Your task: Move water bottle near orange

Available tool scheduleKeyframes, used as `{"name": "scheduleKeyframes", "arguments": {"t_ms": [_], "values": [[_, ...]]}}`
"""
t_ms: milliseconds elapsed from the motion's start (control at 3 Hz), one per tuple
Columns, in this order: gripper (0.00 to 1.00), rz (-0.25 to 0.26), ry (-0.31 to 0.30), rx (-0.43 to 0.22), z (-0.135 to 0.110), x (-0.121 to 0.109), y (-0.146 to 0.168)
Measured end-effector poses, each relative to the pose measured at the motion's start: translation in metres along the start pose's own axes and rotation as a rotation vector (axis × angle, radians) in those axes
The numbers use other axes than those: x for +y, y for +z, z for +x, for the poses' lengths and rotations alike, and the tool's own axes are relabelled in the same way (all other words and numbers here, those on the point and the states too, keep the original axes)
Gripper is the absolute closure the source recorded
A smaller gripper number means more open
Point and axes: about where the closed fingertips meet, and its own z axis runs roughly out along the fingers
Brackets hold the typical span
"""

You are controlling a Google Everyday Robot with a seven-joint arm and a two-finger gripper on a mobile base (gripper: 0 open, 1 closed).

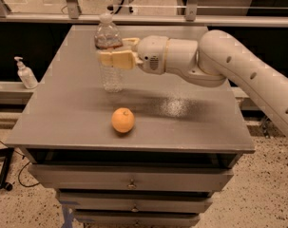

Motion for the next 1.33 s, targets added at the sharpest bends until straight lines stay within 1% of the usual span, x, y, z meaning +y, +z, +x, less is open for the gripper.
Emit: {"name": "scheduleKeyframes", "arguments": {"t_ms": [333, 667, 1000, 1333], "values": [[1.0, 0.016, 0.005, -0.003, -0.005, 0.009, -0.029], [1.0, 0.023, 0.007, 0.013, -0.007, 0.015, -0.054], [1.0, 0.016, 0.031, 0.024, 0.002, 0.024, -0.077], [1.0, -0.009, 0.058, 0.014, 0.019, 0.032, -0.086]]}}
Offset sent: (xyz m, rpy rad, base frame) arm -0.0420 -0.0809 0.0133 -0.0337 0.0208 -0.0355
